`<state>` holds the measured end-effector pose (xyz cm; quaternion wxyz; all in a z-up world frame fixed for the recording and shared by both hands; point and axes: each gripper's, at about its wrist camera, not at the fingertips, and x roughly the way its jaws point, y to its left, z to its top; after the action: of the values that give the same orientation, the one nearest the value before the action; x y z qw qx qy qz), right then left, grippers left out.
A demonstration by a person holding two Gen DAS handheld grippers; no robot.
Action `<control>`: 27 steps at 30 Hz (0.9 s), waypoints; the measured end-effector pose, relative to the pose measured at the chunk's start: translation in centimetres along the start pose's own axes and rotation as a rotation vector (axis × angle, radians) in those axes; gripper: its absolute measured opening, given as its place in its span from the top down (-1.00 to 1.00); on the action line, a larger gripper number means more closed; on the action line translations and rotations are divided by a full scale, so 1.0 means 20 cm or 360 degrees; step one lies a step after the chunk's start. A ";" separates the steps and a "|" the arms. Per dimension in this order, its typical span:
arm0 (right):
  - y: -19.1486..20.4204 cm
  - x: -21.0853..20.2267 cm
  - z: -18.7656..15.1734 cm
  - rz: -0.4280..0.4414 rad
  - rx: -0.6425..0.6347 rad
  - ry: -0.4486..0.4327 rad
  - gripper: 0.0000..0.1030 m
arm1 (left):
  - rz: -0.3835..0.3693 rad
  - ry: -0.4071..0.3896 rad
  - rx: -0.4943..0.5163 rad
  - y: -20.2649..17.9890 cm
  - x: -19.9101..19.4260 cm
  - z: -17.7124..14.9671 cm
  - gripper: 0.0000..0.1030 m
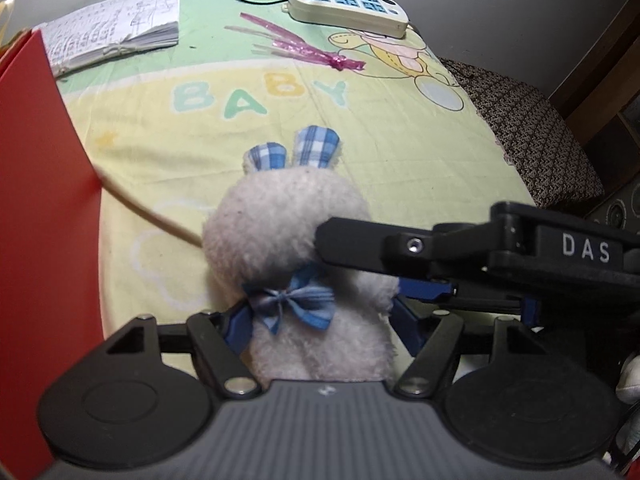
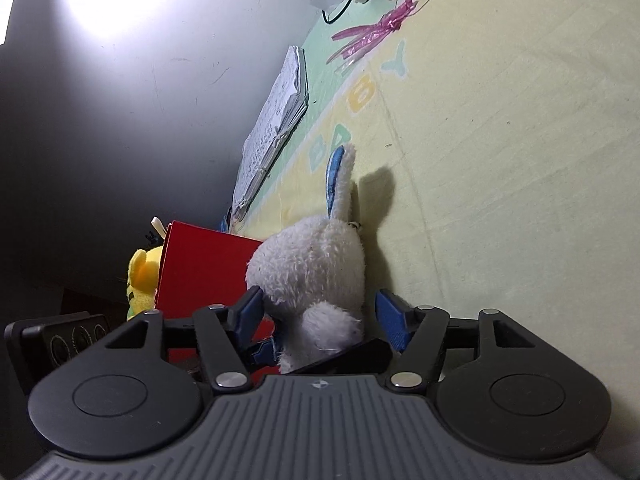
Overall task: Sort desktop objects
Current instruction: 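Close the right gripper on the white bunny's body, then lift the white bunny with the right gripper and carry it over the box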
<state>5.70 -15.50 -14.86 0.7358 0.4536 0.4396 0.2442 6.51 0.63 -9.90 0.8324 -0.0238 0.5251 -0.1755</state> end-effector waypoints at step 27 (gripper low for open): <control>0.33 -0.28 -0.47 -0.0379 -0.0271 -0.0108 0.03 | -0.0266 -0.0030 0.0413 -0.17 -0.32 -0.34 -0.36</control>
<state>-5.00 -12.29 -8.58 0.8098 0.3420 0.4430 0.1761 -2.86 0.41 -6.70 0.8159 0.0386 0.4863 -0.3104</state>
